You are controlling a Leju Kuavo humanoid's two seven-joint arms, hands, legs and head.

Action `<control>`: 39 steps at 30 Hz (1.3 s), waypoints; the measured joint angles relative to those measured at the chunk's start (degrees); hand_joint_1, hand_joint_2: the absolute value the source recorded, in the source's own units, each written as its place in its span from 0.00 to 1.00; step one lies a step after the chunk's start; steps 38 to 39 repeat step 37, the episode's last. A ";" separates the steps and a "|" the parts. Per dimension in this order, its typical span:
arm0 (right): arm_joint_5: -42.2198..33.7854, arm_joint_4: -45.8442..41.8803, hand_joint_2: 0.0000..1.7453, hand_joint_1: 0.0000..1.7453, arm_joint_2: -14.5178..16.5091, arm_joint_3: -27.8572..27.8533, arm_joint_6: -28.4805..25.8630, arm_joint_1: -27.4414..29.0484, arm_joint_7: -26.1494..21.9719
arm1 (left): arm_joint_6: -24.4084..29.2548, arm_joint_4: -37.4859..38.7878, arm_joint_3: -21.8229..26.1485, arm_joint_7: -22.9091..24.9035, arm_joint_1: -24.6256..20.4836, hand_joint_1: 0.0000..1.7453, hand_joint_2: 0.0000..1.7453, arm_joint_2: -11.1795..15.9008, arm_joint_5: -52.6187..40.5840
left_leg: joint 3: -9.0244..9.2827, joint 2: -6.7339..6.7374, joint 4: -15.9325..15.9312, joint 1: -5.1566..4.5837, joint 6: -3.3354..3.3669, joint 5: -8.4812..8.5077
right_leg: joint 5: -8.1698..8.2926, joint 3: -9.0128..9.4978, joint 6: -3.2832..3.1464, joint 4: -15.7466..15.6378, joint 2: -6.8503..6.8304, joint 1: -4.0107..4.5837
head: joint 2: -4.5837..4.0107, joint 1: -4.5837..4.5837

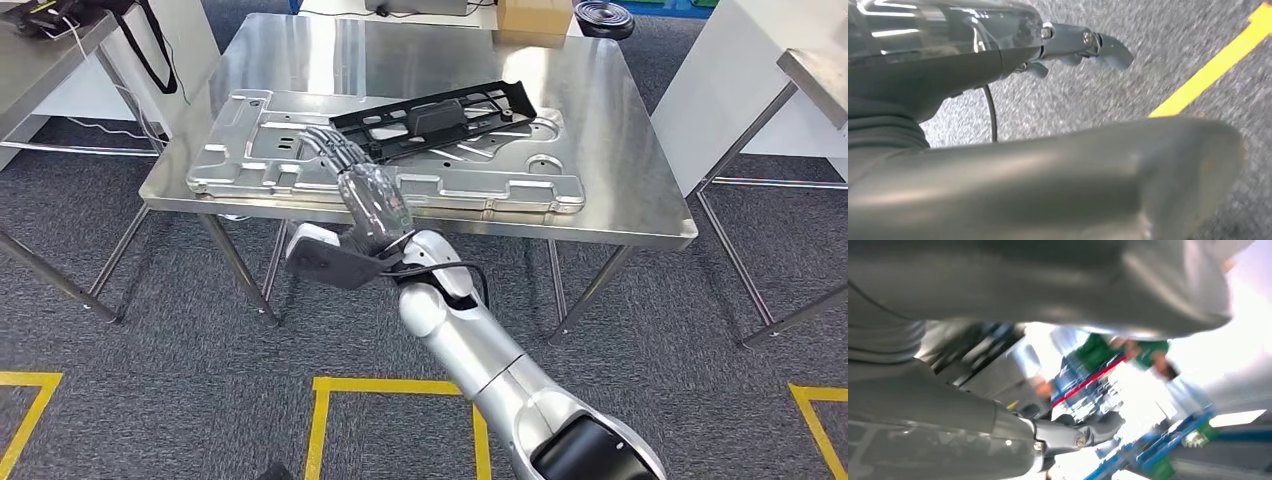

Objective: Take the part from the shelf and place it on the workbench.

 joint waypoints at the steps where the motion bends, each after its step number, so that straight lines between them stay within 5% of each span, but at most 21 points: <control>1: -1.80 0.02 0.00 0.00 -0.02 1.59 0.97 0.33 -0.41 | 0.00 0.00 0.02 -0.06 0.01 0.00 0.00 0.01 0.07 | -0.87 0.04 0.03 -0.15 0.12 0.66 | -1.90 -0.54 0.01 3.61 0.01 0.01 | 0.00 0.23; 2: -3.73 0.08 0.00 0.00 -0.07 3.29 1.96 0.73 -0.94 | 0.00 0.01 0.04 -0.09 0.02 0.00 0.00 0.01 0.12 | -1.72 0.08 0.05 -0.31 0.18 1.31 | -2.48 -0.50 -0.05 6.11 0.02 0.04 | 0.00 0.39; 4: -6.72 0.45 0.00 0.00 -0.13 6.51 3.13 1.55 -1.99 | 0.01 0.01 0.07 -0.14 0.02 0.00 0.00 0.02 0.21 | -3.35 0.09 0.07 -0.65 0.21 2.56 | -0.43 2.13 -0.52 5.69 0.05 0.32 | 0.00 0.66; 6: -8.93 1.09 0.00 0.00 -0.12 9.49 3.75 1.98 -2.72 | 0.01 0.00 0.10 -0.15 0.02 0.00 0.00 -0.04 0.30 | -4.62 0.02 0.06 -0.92 0.10 3.72 | 1.23 7.89 -1.86 -1.45 0.27 1.05 | 0.00 0.86; 8: -11.56 2.07 0.00 0.00 -0.10 11.86 5.28 2.24 -3.17 | 0.05 -0.01 0.19 -0.14 0.03 0.00 0.00 -0.11 0.45 | -5.30 0.00 -0.11 -0.75 -0.36 4.85 | 0.22 12.56 -2.91 -8.73 0.53 1.80 | 0.00 0.80; 9: -13.07 2.78 0.00 0.00 -0.11 12.73 6.41 2.47 -3.39 | 0.07 0.00 0.22 -0.14 0.05 0.00 0.00 -0.14 0.51 | -5.45 0.02 -0.32 -0.53 -0.71 5.43 | -0.37 13.43 -3.18 -10.56 0.59 2.10 | 0.00 0.79; 12: -18.19 5.83 0.00 0.00 -0.12 14.01 11.74 3.54 -3.83 | 0.10 0.08 0.29 -0.07 0.24 0.00 0.00 -0.05 0.65 | -5.90 -0.02 -0.68 -0.17 -1.61 5.67 | 1.50 12.86 -3.34 -12.25 0.39 1.91 | 0.00 1.01; 14: -21.94 8.39 0.00 0.00 -0.24 14.05 18.03 4.46 -4.49 | -0.08 0.12 0.45 -0.10 0.36 0.00 0.00 0.14 0.57 | -6.87 -0.05 2.70 -0.33 -1.87 1.03 | 3.29 11.68 -3.62 -13.01 0.13 1.34 | 0.00 0.39; 16: -26.23 10.92 0.00 0.00 -0.78 13.41 26.95 5.97 -5.31 | -0.68 0.12 0.56 -0.45 0.44 0.00 0.00 0.51 0.08 | -7.87 -0.06 9.54 -0.37 -2.10 -4.31 | 4.73 10.03 -3.87 -12.97 0.01 1.35 | 0.00 -0.28; 18: -30.20 13.32 0.00 0.00 -2.00 12.08 34.28 8.37 -5.35 | -1.16 0.12 0.56 -0.82 0.48 0.00 0.00 1.03 -0.39 | -7.34 -0.05 14.18 -0.06 -2.49 -4.61 | 6.01 8.24 -3.54 -12.74 -0.20 1.16 | 0.00 -0.53; 19: -31.59 14.38 0.00 0.00 -2.91 11.30 36.00 9.74 -5.20 | -1.23 0.12 0.57 -0.92 0.52 0.00 0.00 1.32 -0.47 | -5.92 -0.04 13.91 0.20 -2.79 -3.07 | 6.58 7.24 -3.20 -12.45 -0.31 0.92 | 0.00 -0.62; 21: -34.16 16.12 0.00 0.00 -5.03 9.46 36.78 12.31 -4.71 | -1.15 0.12 0.63 -1.03 0.59 0.00 0.00 1.74 -0.47 | -0.76 0.00 8.07 0.91 -3.83 -0.95 | 7.47 5.09 -2.30 -11.26 -0.44 0.45 | 0.00 -0.77; 23: -37.83 17.34 0.00 0.00 -7.10 6.81 35.96 14.87 -3.50 | -0.86 0.12 0.72 -1.03 0.72 0.00 0.00 1.87 -0.29 | 3.66 -0.25 1.36 1.14 -4.07 -2.62 | 8.10 3.50 -1.51 -9.71 -0.45 0.39 | 0.00 -0.98; 25: -41.65 18.39 0.00 0.00 -9.13 3.26 33.98 17.58 -2.24 | -0.45 0.15 0.86 -0.87 1.18 0.00 0.00 1.89 0.00 | 4.30 -0.51 -0.48 0.74 -3.04 -3.99 | 9.01 2.97 -0.98 -9.13 -0.46 0.52 | 0.00 -0.85; 27: -44.80 19.50 0.00 0.00 -11.27 -0.47 29.70 20.06 -0.72 | -0.05 0.19 1.07 -0.27 1.73 0.00 0.00 1.90 0.23 | 3.08 -0.39 0.03 0.49 -1.67 -3.10 | 8.69 2.53 -0.49 -8.90 -0.42 0.33 | 0.00 -0.65; 29: -47.34 20.46 0.00 0.00 -13.58 -4.39 22.20 22.34 1.92 | 0.36 0.21 1.30 0.77 1.97 0.00 0.00 1.90 0.41 | 1.38 -0.34 0.12 0.34 -0.37 -1.73 | 3.96 1.42 -0.14 -5.56 -0.27 0.17 | 0.00 -0.38; 31: -48.21 21.57 0.00 0.00 -16.15 -8.29 13.43 24.42 6.32 | 0.85 0.21 1.54 1.91 2.13 0.00 0.00 1.90 0.48 | -0.53 -0.45 0.15 0.05 0.28 -0.26 | -2.17 0.26 -0.05 1.36 -0.14 0.18 | 0.00 0.11; 32: -47.79 22.22 0.00 0.00 -17.52 -9.90 9.44 25.48 8.98 | 1.19 0.21 1.64 2.43 2.24 0.00 0.00 1.90 0.45 | -1.49 -0.49 0.18 -0.14 0.45 0.44 | -3.68 0.14 -0.08 4.58 -0.10 0.20 | 0.00 0.38; 34: -46.17 23.43 0.00 0.00 -20.22 -11.72 4.07 27.70 13.65 | 2.00 0.20 1.91 3.02 2.54 0.00 0.00 1.90 0.40 | -3.25 -0.53 0.22 -0.56 0.56 1.75 | -2.62 2.15 -0.40 6.33 -0.06 0.47 | 0.00 0.94; 37: -44.84 24.29 0.00 0.00 -22.64 -12.42 1.95 30.13 16.30 | 3.27 0.18 2.46 2.37 2.76 0.00 0.00 1.83 0.57 | -5.02 -0.34 0.21 -0.91 0.48 3.29 | 0.20 9.44 -1.76 -1.27 0.10 1.53 | 0.00 1.74; 39: -44.84 24.29 0.00 0.00 -22.64 -12.42 1.95 30.13 16.30 | 3.27 0.18 2.46 2.37 2.76 0.00 0.00 1.83 0.57 | -5.02 -0.34 0.21 -0.91 0.48 3.29 | 0.20 9.44 -1.76 -1.27 0.10 1.53 | 0.00 1.74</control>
